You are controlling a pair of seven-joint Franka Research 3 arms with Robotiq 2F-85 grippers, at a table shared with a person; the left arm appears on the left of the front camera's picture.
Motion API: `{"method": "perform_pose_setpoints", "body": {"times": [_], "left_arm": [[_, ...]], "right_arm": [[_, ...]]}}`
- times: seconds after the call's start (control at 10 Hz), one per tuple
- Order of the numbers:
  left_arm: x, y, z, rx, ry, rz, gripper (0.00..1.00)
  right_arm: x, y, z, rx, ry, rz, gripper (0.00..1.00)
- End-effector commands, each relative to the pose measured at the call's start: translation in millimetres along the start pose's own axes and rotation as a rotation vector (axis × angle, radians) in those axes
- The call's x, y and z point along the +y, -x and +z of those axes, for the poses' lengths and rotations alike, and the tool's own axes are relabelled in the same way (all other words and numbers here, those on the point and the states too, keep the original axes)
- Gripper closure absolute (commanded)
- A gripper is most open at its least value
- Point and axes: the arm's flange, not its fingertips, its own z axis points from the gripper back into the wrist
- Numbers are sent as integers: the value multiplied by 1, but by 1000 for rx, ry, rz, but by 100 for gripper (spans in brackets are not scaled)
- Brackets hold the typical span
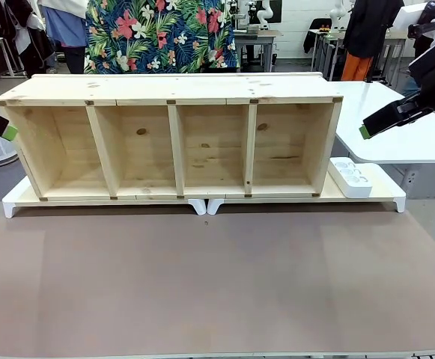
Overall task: Perform cable management.
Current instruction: When the cord part of the Power Cable appears at the lower middle area of the table and stops, grasp the cord part of the Power Cable.
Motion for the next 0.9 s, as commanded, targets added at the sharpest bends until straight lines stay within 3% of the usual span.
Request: {"method": "perform_pose_setpoints", "body": {"times": [0.0, 0.8], "left_arm": [[-1, -2, -2, -11, -3, -2, 0], [-1, -2, -2, -11, -3, -2, 0]], "right_arm": [[0, -1, -1, -3, 2, 3, 0], [0, -1, -1, -3, 2, 3, 0]]}}
